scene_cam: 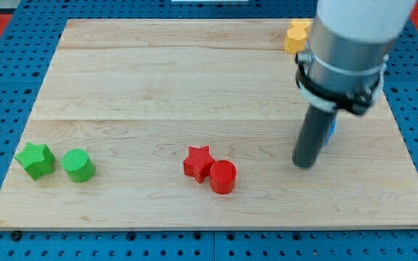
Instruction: Separate the blue cube and blue triangle
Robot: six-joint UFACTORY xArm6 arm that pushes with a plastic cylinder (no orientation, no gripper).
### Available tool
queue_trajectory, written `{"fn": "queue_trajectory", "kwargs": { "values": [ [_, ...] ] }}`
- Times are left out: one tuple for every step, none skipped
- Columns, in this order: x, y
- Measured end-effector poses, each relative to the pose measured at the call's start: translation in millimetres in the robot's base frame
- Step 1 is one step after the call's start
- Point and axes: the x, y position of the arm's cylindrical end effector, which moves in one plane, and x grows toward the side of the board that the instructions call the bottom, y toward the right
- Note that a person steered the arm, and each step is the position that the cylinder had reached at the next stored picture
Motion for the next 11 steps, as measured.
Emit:
{"fn": "queue_trajectory", "kwargs": {
  "values": [
    [39.0, 17.3],
    [-1.9, 58.9],
    [-45.9, 61.2],
    [-73.9, 34.9],
    [-96.6, -1.8],
    [-99.1, -32.4],
    [-99.1, -49.3],
    [-99.2, -54.5],
    [-99.2, -18.3],
    [-89.0, 45.7],
    [-76.8, 66.6]
  ]
}}
